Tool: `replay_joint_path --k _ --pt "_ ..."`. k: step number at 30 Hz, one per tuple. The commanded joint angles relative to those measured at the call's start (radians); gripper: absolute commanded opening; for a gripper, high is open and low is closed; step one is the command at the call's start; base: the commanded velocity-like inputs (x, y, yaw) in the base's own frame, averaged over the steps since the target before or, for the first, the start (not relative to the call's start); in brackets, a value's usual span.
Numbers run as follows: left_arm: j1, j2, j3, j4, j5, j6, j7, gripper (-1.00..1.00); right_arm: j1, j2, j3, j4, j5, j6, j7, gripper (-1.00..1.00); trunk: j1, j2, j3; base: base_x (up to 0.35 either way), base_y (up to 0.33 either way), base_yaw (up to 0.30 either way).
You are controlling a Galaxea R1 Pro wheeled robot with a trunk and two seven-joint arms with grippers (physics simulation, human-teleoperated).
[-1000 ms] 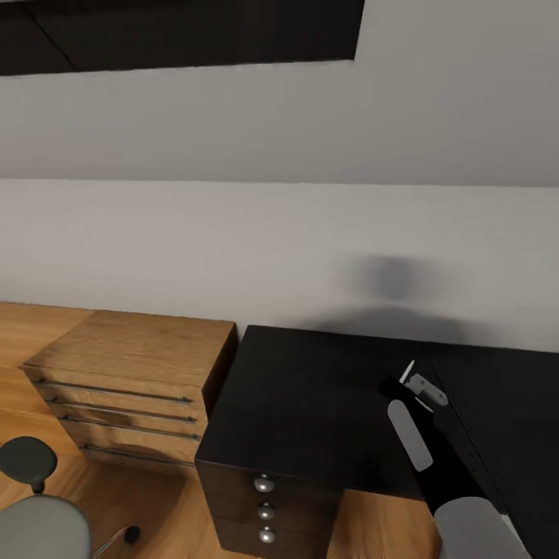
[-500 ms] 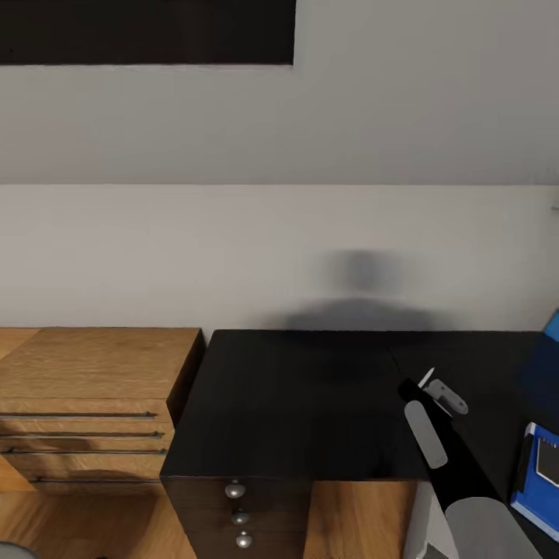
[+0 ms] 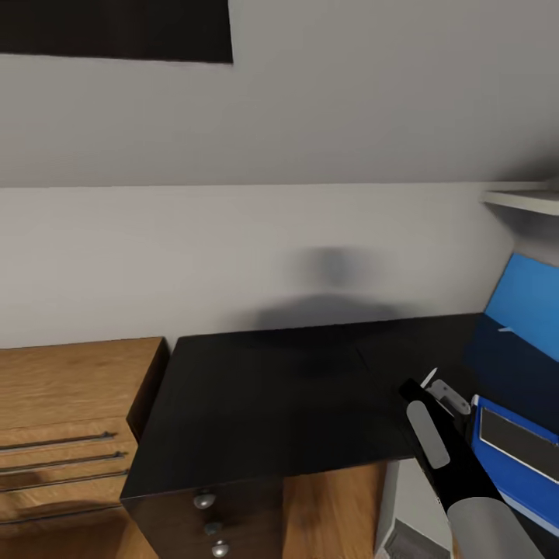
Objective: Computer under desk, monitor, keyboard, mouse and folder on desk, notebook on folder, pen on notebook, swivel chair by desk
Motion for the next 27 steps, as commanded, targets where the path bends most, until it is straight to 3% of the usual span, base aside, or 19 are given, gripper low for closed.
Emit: replay_joint_path --k 1,27 --pt "0.0 0.001 -0.004 -0.003 0.008 0.004 0.008 1.0 -0.001 0.0 0.0 -0.001 -0.004 0.005 -0.003 -1.0 0.0 -0.001 -0.001 0.0 0.0 -0.293" --pt "0.0 0.001 -0.004 -0.003 0.008 0.003 0.008 1.0 -0.001 -0.001 0.0 0.012 -0.004 0.004 -0.002 -1.0 0.0 -0.001 -0.001 0.0 0.0 -0.293"
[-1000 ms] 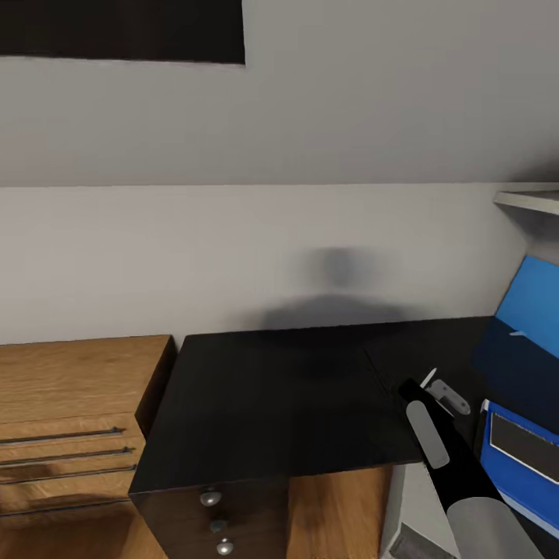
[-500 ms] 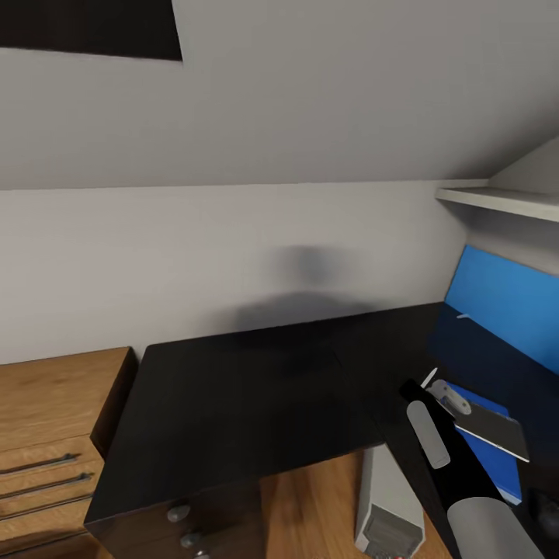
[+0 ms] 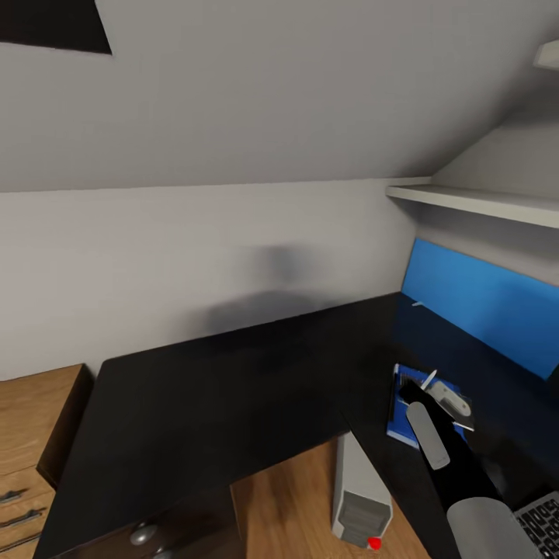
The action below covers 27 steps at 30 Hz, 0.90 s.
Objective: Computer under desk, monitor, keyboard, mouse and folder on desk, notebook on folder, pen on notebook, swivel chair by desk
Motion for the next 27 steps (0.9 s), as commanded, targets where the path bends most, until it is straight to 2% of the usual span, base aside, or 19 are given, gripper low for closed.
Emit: replay_joint_path --k 1,5,10,12,17,27 --pt "0.0 0.001 -0.004 -0.003 0.008 0.004 0.008 1.0 -0.001 0.0 0.0 0.0 -0.004 0.005 -0.003 -1.0 0.0 -0.001 -0.001 0.0 0.0 -0.293" --pt "0.0 0.001 -0.004 -0.003 0.008 0.004 0.008 1.0 -0.001 0.0 0.002 0.001 0.0 0.001 -0.003 -1.0 0.0 -0.001 -0.001 0.0 0.0 -0.209" --pt "-0.001 -0.005 -0.003 -0.009 0.006 -0.002 0.008 1.0 -0.007 -0.005 0.013 0.007 0.012 -0.015 0.002 -1.0 0.0 -0.001 -0.001 0.0 0.0 -0.039" --pt "-0.001 -0.01 0.0 -0.014 0.006 -0.013 0.008 1.0 -0.018 0.007 0.012 0.009 0.02 -0.015 0.008 -1.0 0.0 -0.001 -0.001 0.0 0.0 0.0" --pt "-0.001 -0.004 -0.003 -0.019 0.006 -0.041 0.007 1.0 -0.018 0.012 0.011 -0.007 0.007 -0.015 -0.017 -1.0 0.0 -0.001 -0.001 0.0 0.0 0.0" --pt "-0.001 0.0 -0.005 -0.02 0.005 -0.097 0.006 1.0 -0.018 0.012 0.011 -0.012 0.004 -0.015 -0.023 -1.0 0.0 -0.001 -0.001 0.0 0.0 0.0"
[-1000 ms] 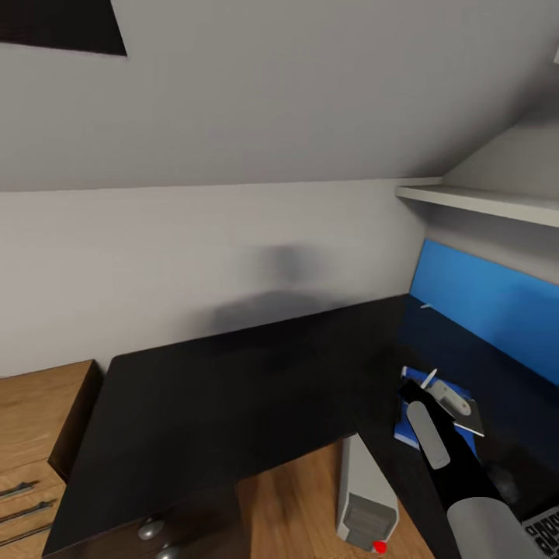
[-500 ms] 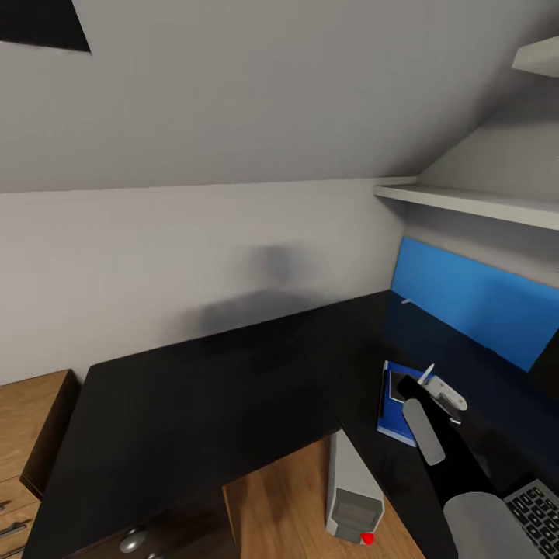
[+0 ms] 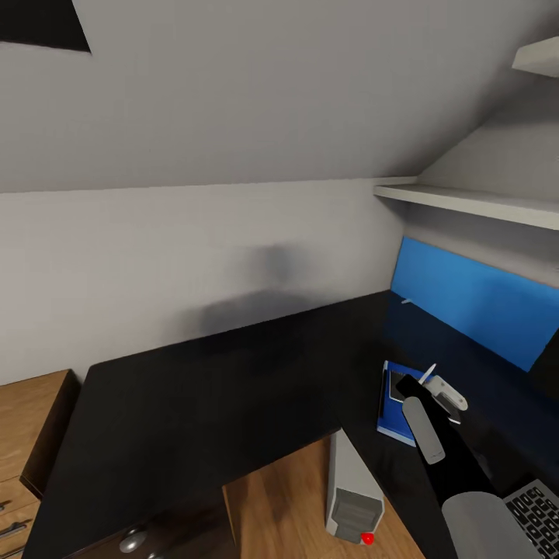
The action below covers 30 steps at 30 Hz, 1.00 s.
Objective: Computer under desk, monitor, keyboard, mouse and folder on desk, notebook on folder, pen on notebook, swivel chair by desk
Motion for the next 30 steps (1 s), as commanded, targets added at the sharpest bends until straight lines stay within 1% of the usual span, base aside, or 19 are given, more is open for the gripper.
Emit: replay_joint_path --k 1,11,15,30 --pt "0.0 0.002 -0.005 -0.001 0.01 -0.009 0.008 1.0 0.0 0.0 0.0 -0.003 -0.003 0.006 -0.005 -1.0 0.0 -0.001 -0.001 0.0 0.0 0.0" --pt "0.0 0.002 -0.005 -0.001 0.01 -0.065 0.008 1.0 0.0 0.001 -0.001 -0.006 -0.003 0.005 -0.006 -1.0 0.0 -0.001 -0.001 0.0 0.0 0.0" --pt "0.0 0.002 -0.005 -0.001 0.01 -0.085 0.009 1.0 0.0 0.001 -0.002 -0.006 -0.003 0.005 -0.006 -1.0 0.0 -0.001 -0.005 0.0 0.0 0.0" --pt "0.0 0.002 -0.005 0.0 0.01 -0.085 0.009 1.0 0.0 0.0 -0.003 -0.005 -0.003 0.005 -0.005 -1.0 0.0 -0.001 -0.027 0.0 0.0 0.0"
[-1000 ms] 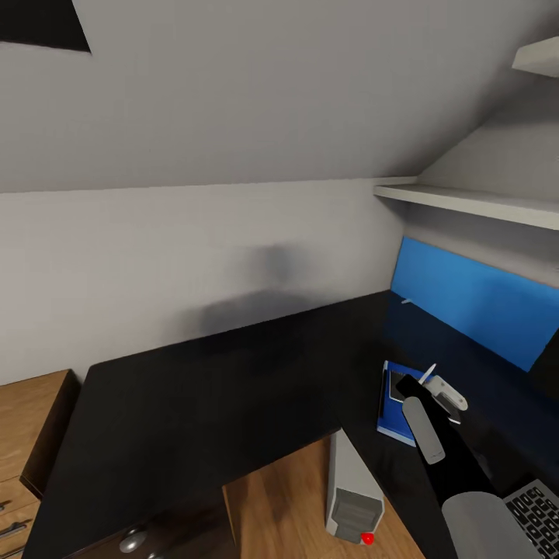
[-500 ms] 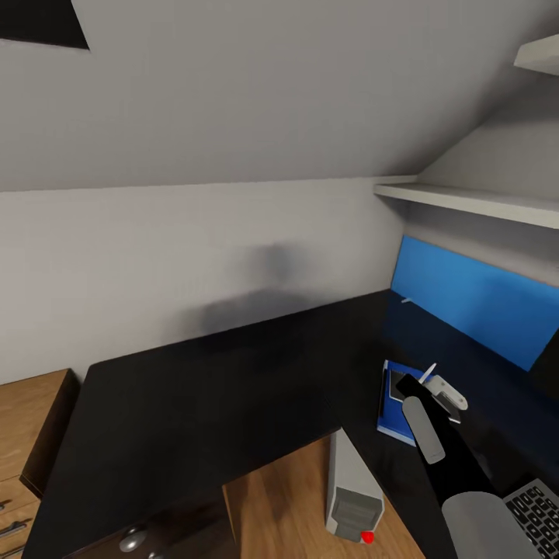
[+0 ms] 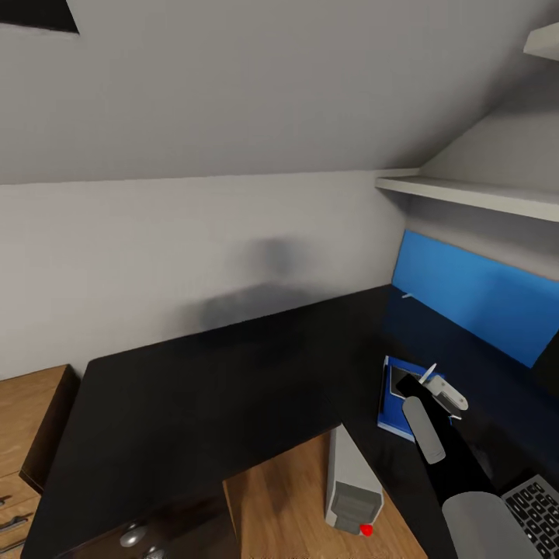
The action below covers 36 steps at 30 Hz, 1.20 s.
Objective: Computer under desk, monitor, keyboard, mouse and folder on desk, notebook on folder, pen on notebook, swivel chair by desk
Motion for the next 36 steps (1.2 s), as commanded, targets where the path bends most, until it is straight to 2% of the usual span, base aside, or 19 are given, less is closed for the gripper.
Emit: replay_joint_path --k 1,36 --pt "0.0 0.002 -0.005 -0.001 0.009 -0.004 0.008 1.0 0.0 0.0 0.0 -0.002 -0.003 0.006 -0.005 -1.0 0.0 -0.001 -0.003 0.0 0.0 0.0" --pt "0.0 0.002 -0.005 -0.001 0.009 -0.006 0.007 1.0 0.0 -0.001 0.0 -0.002 -0.003 0.006 -0.005 -1.0 0.0 -0.001 -0.057 0.0 0.0 0.0"
